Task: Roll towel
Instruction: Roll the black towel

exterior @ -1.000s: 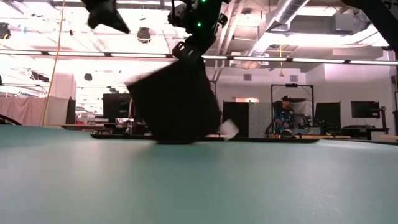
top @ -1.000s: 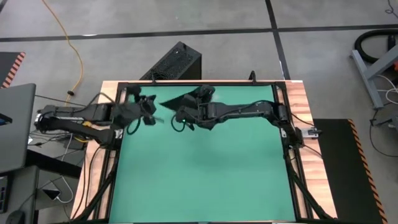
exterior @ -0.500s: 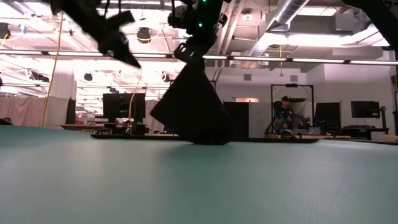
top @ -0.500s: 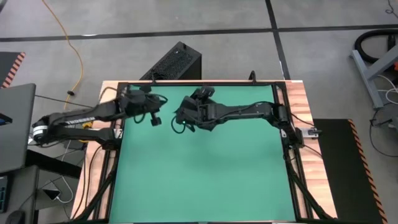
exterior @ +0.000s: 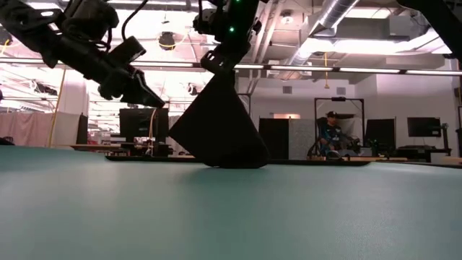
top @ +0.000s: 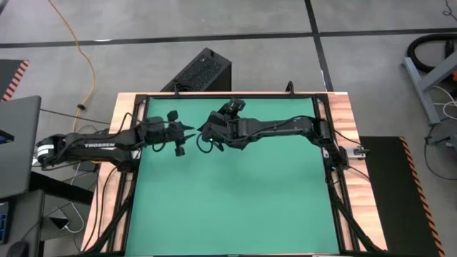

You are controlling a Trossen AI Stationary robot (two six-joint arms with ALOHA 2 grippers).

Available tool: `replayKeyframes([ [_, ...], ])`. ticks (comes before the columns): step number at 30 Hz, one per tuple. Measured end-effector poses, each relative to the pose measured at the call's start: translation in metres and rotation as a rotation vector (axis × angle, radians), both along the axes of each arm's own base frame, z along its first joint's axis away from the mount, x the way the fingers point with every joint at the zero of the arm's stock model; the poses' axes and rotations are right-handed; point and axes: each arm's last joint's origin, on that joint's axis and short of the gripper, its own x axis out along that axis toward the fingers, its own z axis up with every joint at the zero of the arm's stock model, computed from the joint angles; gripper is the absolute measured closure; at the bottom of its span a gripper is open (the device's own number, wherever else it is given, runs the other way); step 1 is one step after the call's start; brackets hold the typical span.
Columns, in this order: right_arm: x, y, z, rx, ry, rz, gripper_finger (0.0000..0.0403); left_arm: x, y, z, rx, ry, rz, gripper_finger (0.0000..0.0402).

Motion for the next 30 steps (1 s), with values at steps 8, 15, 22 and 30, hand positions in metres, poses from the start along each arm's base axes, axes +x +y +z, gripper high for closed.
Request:
replayKeyframes([
  [8, 0.0, -0.001, 0.0, 0.001, 0.0, 0.001, 0.0403, 0.009, 0.004, -0.016, -0.001, 0.084, 0.017, 0.0205],
  [15, 0.001, 0.0, 0.0, 0.021, 0.0, 0.017, 0.0403, 0.022, 0.013, -0.027, -0.006, 0.061, 0.062, 0.0193],
  [22, 0.001, 0.0, 0.0, 0.018, 0.02, 0.026, 0.0403, 0.03, 0.025, -0.038, -0.079, 0.057, 0.074, 0.0193],
  [30, 0.001, 0.0, 0.0, 0.018, 0.022, 0.027, 0.0403, 0.047, 0.04, -0.042, -0.158, 0.077, 0.061, 0.0276],
])
